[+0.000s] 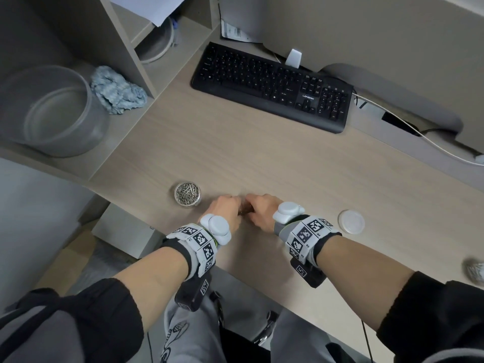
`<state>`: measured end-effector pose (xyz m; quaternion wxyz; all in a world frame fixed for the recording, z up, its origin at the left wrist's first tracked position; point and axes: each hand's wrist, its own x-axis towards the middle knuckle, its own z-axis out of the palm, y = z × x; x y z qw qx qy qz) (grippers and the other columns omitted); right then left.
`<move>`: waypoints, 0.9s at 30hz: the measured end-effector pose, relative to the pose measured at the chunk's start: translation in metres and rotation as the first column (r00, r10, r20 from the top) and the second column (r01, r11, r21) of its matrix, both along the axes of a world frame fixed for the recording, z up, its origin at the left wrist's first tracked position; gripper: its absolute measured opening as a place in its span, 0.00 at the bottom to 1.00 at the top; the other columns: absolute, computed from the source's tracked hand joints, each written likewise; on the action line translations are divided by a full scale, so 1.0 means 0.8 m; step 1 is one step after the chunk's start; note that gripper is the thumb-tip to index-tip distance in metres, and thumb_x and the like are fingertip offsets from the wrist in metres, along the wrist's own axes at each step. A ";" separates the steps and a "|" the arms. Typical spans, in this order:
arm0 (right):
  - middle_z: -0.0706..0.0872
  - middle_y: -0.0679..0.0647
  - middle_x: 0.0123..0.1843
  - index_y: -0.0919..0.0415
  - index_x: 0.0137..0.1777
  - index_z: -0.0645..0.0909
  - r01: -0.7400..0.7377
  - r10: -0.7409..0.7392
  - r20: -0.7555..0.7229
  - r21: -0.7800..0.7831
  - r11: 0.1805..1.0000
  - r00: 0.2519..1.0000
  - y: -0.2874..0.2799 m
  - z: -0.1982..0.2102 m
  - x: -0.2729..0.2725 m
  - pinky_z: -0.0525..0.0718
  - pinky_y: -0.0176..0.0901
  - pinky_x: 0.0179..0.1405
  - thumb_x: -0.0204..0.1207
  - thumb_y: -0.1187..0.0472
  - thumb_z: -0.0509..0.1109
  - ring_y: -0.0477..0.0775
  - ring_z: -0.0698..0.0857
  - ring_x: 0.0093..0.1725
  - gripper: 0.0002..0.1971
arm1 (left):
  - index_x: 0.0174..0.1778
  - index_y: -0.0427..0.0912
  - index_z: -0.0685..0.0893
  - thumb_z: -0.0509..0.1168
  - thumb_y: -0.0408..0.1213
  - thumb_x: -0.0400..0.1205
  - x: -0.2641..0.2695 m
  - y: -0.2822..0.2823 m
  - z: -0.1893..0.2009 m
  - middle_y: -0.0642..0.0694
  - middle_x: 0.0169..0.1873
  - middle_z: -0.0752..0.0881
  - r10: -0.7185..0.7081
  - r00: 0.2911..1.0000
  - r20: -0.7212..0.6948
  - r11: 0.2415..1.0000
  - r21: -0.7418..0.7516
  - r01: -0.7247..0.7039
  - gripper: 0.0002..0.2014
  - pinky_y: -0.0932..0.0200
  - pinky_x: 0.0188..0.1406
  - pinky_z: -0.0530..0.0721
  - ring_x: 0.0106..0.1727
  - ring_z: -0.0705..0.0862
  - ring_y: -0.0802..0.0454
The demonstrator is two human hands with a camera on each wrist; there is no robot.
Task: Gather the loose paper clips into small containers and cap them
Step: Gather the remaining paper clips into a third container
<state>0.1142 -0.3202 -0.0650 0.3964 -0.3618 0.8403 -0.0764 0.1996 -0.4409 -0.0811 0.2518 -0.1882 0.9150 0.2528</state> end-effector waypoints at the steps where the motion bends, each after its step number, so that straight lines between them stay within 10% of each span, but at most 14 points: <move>1: 0.77 0.50 0.44 0.45 0.57 0.77 -0.021 0.021 -0.006 0.002 1.000 1.000 0.001 0.002 -0.001 0.77 0.47 0.41 0.79 0.56 0.63 0.59 0.78 0.42 0.10 | 0.56 0.44 0.84 0.64 0.34 0.78 0.000 0.000 0.000 0.40 0.49 0.84 0.010 1.000 0.000 1.000 0.012 -0.010 0.11 0.51 0.46 0.83 0.52 0.86 0.36; 5: 0.80 0.54 0.43 0.40 0.38 0.69 -0.077 0.080 -0.049 0.061 0.995 0.996 -0.001 0.009 -0.003 0.78 0.48 0.37 0.81 0.55 0.60 0.62 0.79 0.40 0.10 | 0.50 0.43 0.87 0.67 0.36 0.79 0.003 -0.004 0.010 0.42 0.48 0.88 0.094 0.995 0.016 0.995 0.042 -0.094 0.07 0.53 0.48 0.84 0.51 0.86 0.39; 21: 0.82 0.59 0.46 0.56 0.45 0.72 0.047 -0.040 0.047 -0.154 0.987 0.998 -0.137 0.043 0.027 0.70 0.44 0.40 0.83 0.54 0.64 0.57 0.77 0.44 0.08 | 0.41 0.39 0.88 0.67 0.32 0.76 0.058 -0.120 0.068 0.35 0.38 0.91 0.481 0.873 -0.084 0.873 0.139 -0.467 0.04 0.45 0.41 0.91 0.41 0.90 0.37; 27: 0.83 0.57 0.28 0.58 0.45 0.70 0.293 -0.249 0.335 -0.088 0.952 0.909 -0.158 0.034 0.038 0.78 0.43 0.17 0.84 0.62 0.61 0.58 0.81 0.22 0.06 | 0.43 0.45 0.88 0.68 0.33 0.76 0.058 -0.129 0.054 0.42 0.41 0.91 0.437 0.893 -0.109 0.899 0.069 -0.432 0.04 0.51 0.50 0.87 0.47 0.87 0.40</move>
